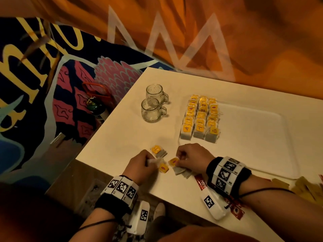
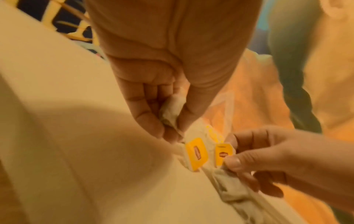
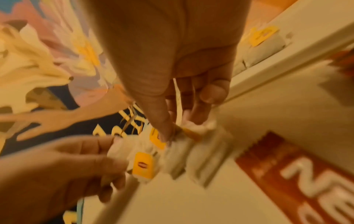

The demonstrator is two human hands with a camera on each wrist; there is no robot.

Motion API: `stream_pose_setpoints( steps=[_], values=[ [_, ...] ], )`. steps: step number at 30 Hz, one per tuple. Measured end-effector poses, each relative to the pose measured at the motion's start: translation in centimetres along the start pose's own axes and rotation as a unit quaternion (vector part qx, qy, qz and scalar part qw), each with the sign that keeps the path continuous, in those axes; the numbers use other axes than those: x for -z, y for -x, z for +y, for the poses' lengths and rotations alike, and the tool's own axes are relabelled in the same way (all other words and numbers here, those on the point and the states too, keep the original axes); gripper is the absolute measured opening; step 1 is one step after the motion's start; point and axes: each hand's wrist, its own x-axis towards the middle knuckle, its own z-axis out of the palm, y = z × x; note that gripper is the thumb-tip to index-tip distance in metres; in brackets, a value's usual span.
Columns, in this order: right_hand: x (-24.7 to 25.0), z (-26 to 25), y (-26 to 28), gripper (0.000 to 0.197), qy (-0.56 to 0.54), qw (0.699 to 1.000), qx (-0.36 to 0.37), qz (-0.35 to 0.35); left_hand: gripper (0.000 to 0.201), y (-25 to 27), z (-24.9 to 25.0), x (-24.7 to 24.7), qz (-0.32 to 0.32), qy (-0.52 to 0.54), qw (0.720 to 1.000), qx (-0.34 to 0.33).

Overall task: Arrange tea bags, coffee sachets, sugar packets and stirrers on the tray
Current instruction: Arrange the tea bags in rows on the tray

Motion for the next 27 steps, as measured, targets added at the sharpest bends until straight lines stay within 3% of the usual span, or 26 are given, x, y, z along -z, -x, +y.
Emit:
stream_pose_setpoints(
  steps=[4, 8, 10, 12, 15, 18, 21, 23, 27],
  values=[
    [2.1, -0.2, 0.5, 0.012, -0.093, 0.995, 0.026, 0.000, 0.036, 0.4, 0.4, 0.5, 0.000, 0.188, 0.982, 0.025],
    [3.2, -2.0, 0.2, 0.011, -0.121, 0.987, 0.064, -0.089, 0.016, 0.5, 1.7, 0.2, -0.040, 0.288, 0.956, 0.038],
    [2.8, -2.5, -0.6, 0.012, -0.143, 0.985, 0.057, -0.075, 0.014, 0.4, 2.2, 0.1, -0.048, 0.372, 0.924, 0.079],
    [2.2, -2.8, -1.5, 0.014, -0.166, 0.985, 0.038, -0.043, 0.026, 0.1, 2.4, 0.2, -0.052, 0.424, 0.899, 0.097],
    [1.7, -2.8, -2.2, 0.016, -0.175, 0.984, 0.021, -0.014, 0.025, -0.3, 1.9, 0.5, -0.072, 0.367, 0.926, 0.058],
    [1.6, -2.5, -2.0, 0.019, -0.159, 0.987, 0.015, -0.010, 0.015, -1.3, 0.5, 0.7, -0.020, 0.298, 0.953, 0.050],
    [1.6, -1.6, -1.3, 0.031, 0.020, 0.999, 0.003, -0.033, 0.015, -3.0, -0.5, 0.9, 0.070, 0.158, 0.984, 0.039],
    [1.5, -1.1, -0.7, 0.036, 0.136, 0.989, 0.003, -0.060, 0.019, -4.0, -0.5, 0.8, 0.082, 0.066, 0.994, 0.027],
    [1.3, -0.7, -0.3, 0.037, 0.164, 0.985, 0.014, -0.059, 0.031, -5.5, 0.4, 0.3, 0.082, -0.029, 0.996, 0.019]
  ],
)
